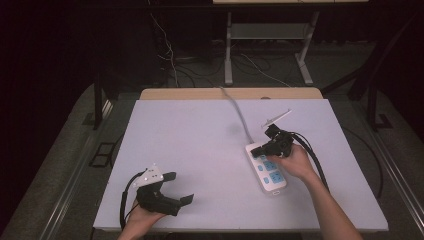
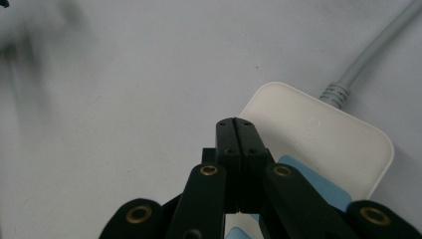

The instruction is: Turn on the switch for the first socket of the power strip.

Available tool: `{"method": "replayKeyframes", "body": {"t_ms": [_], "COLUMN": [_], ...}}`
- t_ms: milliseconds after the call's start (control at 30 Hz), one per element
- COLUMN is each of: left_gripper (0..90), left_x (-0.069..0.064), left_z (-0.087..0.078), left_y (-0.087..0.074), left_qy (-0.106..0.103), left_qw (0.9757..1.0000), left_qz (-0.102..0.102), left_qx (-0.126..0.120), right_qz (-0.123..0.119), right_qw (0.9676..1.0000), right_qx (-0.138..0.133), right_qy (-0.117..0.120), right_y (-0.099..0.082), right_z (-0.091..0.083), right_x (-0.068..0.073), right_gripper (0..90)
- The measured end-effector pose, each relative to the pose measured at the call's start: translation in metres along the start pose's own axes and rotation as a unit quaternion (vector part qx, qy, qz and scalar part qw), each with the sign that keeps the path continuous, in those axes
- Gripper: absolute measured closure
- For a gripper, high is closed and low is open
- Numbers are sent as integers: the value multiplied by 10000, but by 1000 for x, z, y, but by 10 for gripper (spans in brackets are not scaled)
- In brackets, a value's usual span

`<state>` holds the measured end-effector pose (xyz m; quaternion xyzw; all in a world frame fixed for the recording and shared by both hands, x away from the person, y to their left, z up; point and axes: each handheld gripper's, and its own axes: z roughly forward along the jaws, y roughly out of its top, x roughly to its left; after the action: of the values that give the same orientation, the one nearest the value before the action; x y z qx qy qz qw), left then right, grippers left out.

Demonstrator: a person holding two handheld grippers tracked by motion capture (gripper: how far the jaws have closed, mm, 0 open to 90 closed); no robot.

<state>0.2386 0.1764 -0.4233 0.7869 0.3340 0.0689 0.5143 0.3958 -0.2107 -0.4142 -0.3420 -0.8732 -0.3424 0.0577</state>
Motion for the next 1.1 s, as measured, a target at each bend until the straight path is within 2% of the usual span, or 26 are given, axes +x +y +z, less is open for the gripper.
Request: {"method": "replayKeyframes", "body": {"t_ms": [233,700,1100], "left_gripper": [0,0,0], "left_x": [0,-1,-2], "left_z": [0,1,2], "left_y": [0,0,0], "left_qy": [-4,-20,-21], "left_qw": [10000,10000,10000], "left_qz": [-5,11,35], "left_qx": [2,18,35], "right_qz": [37,-179,-205], "right_qw": [10000,9996,9995], "right_qx": [-77,-173,-210], "right_qy": [-2,-100,-137], "right_y": [-4,-7,-8], "right_z": [0,1,1], "right_x": [-2,1,2], "right_gripper": [898,900,900]}}
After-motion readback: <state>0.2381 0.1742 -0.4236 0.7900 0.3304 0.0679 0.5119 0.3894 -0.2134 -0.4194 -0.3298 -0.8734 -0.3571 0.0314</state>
